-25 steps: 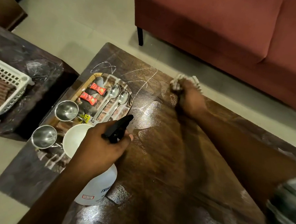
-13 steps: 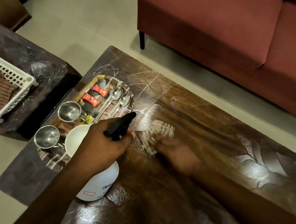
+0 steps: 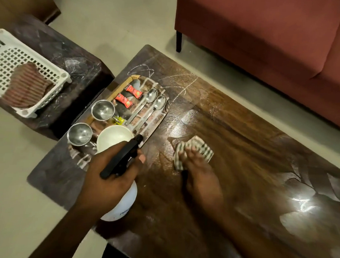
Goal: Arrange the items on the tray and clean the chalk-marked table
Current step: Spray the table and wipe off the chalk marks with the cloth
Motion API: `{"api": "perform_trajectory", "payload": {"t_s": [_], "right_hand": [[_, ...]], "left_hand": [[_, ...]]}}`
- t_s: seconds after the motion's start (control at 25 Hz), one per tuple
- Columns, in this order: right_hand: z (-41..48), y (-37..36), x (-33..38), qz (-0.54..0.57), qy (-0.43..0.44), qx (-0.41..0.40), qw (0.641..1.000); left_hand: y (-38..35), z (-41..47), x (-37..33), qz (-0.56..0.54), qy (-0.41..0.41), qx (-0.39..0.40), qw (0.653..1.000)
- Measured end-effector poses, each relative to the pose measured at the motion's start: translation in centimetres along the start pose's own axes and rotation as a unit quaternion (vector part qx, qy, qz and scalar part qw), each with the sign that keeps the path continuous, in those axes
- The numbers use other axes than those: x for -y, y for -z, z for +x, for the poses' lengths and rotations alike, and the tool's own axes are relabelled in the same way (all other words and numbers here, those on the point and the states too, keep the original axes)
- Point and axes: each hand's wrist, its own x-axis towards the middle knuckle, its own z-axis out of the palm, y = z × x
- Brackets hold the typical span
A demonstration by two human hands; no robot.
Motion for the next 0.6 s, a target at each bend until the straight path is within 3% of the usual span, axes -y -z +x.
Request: {"api": "perform_trajectory", "payload": {"t_s": [0.12,0.28,0.48,0.6], "right_hand": [[-5.0,-3.4,6.0,-0.028,0.124,0.052,0.990],[-5.7,-5.2,10.3,-0.012,0.083,0.024,0.996],[-7.1,-6.3,11.2,-0.027,0.113,0.051,0.992],[-7.3,-6.6,11.0,-0.033,0.104,0.048,0.993]], "left_hand": [[2.2,-3.0,1.7,-0.021,0.001,-0.054,0.998],[5.2,-6.7,4.8,-0.003,0.014,-0.122,0.992],[6.0,-9.4,8.0,0.007,-0.081,-0.094,0.992],[5.6,-9.7,10.2,0.033,-0.093,-0.091,0.991]]}}
